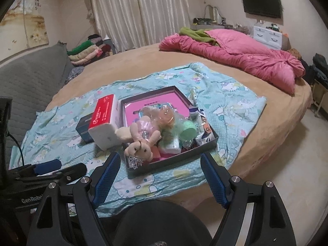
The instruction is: Organize soft objects
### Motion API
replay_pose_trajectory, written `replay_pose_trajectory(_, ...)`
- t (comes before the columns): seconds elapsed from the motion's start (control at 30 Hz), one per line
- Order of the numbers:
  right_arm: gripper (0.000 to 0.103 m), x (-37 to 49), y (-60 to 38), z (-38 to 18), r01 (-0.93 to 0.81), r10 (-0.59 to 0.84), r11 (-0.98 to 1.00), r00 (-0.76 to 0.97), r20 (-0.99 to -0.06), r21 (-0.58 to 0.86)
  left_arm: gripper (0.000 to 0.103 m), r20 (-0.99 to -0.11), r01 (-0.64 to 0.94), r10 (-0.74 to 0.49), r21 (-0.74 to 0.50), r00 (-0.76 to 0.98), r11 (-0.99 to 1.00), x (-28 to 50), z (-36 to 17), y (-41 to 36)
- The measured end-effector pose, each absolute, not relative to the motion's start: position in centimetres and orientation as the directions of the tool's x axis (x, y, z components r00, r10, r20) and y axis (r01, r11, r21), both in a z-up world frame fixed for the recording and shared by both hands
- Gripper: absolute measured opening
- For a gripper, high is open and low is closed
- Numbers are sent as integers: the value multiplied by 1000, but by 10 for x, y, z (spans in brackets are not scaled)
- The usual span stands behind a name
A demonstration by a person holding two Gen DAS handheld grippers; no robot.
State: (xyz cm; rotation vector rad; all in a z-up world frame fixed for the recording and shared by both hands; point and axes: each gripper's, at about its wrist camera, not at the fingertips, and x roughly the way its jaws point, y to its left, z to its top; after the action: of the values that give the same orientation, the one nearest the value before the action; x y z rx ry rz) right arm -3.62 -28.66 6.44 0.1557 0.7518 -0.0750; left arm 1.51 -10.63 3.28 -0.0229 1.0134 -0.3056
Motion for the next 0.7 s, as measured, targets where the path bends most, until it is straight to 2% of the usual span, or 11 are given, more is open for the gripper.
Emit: replay_pose_trajectory(0.7,81,-45,-293,59,147,-29,983,718,-695,111,80,-841,253,-220,-103,495,962,-1,33,-117)
